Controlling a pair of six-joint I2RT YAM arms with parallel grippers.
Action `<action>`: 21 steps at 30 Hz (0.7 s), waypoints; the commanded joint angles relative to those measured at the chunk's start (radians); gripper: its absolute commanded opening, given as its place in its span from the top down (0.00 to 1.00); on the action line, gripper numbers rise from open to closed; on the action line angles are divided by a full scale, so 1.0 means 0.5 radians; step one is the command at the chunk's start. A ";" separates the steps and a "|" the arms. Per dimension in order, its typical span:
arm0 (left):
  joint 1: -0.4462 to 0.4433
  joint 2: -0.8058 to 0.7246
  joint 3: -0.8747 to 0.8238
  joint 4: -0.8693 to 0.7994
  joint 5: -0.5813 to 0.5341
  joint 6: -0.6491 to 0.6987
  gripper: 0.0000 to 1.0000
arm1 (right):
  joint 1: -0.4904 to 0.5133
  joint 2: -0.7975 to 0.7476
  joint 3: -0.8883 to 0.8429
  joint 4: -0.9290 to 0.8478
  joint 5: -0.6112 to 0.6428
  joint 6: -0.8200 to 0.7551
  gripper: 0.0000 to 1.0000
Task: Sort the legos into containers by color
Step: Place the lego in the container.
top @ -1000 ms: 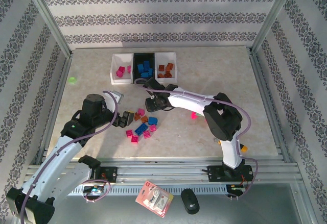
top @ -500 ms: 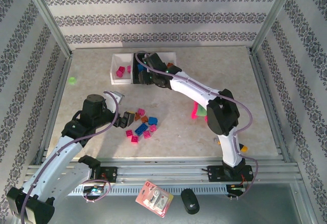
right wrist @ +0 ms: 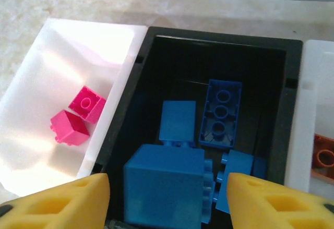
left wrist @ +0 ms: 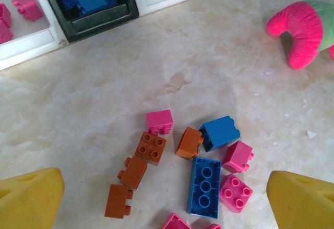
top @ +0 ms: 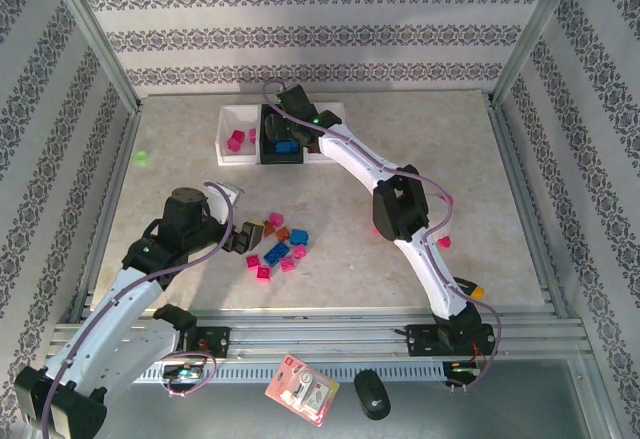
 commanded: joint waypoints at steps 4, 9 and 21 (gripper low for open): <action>0.012 0.059 0.050 -0.100 -0.158 0.119 0.01 | -0.012 -0.329 -0.149 0.043 -0.183 -0.213 0.25; 0.014 0.173 0.063 -0.196 -0.365 0.350 0.00 | 0.004 -0.819 -0.890 0.355 -0.269 -0.252 0.22; 0.012 0.638 0.096 -0.314 -0.461 0.503 0.12 | -0.002 -1.435 -1.812 0.601 -0.488 -0.223 0.18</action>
